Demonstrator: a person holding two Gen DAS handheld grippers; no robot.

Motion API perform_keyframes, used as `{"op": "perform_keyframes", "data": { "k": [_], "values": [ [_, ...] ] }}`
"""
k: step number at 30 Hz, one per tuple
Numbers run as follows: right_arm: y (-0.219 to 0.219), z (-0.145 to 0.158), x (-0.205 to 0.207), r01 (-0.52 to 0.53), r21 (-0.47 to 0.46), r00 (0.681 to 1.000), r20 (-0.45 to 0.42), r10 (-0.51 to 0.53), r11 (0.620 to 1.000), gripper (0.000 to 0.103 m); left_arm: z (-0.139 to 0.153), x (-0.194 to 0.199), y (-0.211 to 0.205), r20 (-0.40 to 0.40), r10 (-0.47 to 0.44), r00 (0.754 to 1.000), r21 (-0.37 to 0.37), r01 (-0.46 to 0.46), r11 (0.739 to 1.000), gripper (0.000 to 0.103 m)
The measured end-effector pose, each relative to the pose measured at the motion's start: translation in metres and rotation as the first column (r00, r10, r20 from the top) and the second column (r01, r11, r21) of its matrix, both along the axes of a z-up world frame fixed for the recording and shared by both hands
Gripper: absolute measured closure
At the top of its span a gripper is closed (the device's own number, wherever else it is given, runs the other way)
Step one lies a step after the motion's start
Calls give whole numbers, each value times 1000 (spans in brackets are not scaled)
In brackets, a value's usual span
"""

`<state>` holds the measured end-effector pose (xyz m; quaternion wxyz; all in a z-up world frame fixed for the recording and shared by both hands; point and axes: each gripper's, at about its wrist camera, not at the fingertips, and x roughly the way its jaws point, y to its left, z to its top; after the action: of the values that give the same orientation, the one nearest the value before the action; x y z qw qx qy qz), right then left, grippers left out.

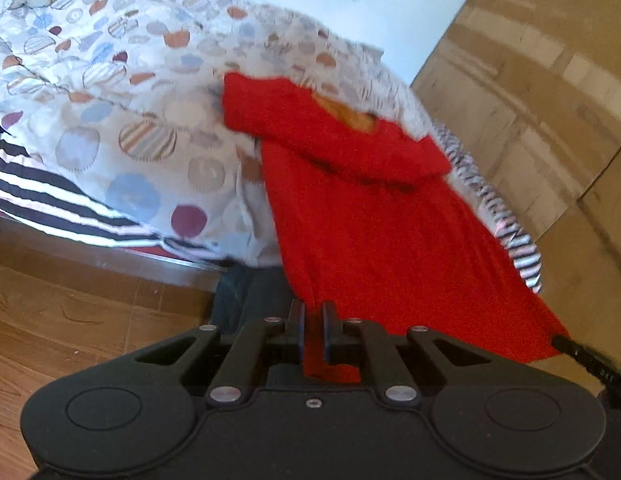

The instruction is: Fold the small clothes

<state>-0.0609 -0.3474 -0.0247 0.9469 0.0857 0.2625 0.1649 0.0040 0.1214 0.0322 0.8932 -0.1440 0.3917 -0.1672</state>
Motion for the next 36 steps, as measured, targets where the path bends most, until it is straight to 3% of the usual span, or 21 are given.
{"op": "perform_keyframes", "data": {
  "k": [4,11,13,14,15,16,18,19,21,23,26,29,31,36],
  "values": [
    [8,-19,2,-16,-61,1000,-12,15,998,100,-23,6,-5,-31,-20,999,84,23,996,95],
    [5,-37,1,-36,-88,999,-25,33,996,98,-48,7,-6,-30,-51,998,99,54,994,89],
    [0,-41,1,-28,-101,999,-30,25,994,91,-53,6,-5,-32,-64,997,112,67,992,83],
    [-2,-44,1,-20,-117,999,-29,17,993,88,-55,5,-4,-29,-68,997,113,71,991,73],
    [-4,-46,0,-12,-138,1000,-27,8,990,74,-56,4,-2,-23,-68,997,118,70,990,62],
    [-6,-48,0,-4,-165,1000,-24,0,986,52,-58,3,1,-14,-62,998,132,64,989,56],
    [-7,-55,-4,19,-265,1000,9,-17,964,33,-60,2,4,12,-47,999,183,43,982,42],
    [-5,-58,-6,25,-324,999,30,-16,946,31,-62,1,6,34,-44,998,223,35,974,38],
    [-2,-66,-9,22,-436,998,55,2,899,24,-66,1,9,59,-53,997,273,35,961,21],
    [0,-73,-11,12,-504,996,79,32,864,16,-72,1,14,73,-71,995,321,44,946,18],
    [2,-88,-13,-34,-588,988,101,116,808,15,-80,0,18,69,-125,990,391,89,916,12],
    [10,-104,-11,-78,-686,968,123,221,724,16,-90,-1,25,85,-156,984,445,103,890,10],
    [19,-116,-10,-87,-765,942,147,303,639,18,-95,-1,30,77,-157,985,466,104,879,9],
    [46,-154,-19,-62,-938,825,145,547,342,27,-104,-1,41,57,-108,993,474,68,878,7]
  ]
}}
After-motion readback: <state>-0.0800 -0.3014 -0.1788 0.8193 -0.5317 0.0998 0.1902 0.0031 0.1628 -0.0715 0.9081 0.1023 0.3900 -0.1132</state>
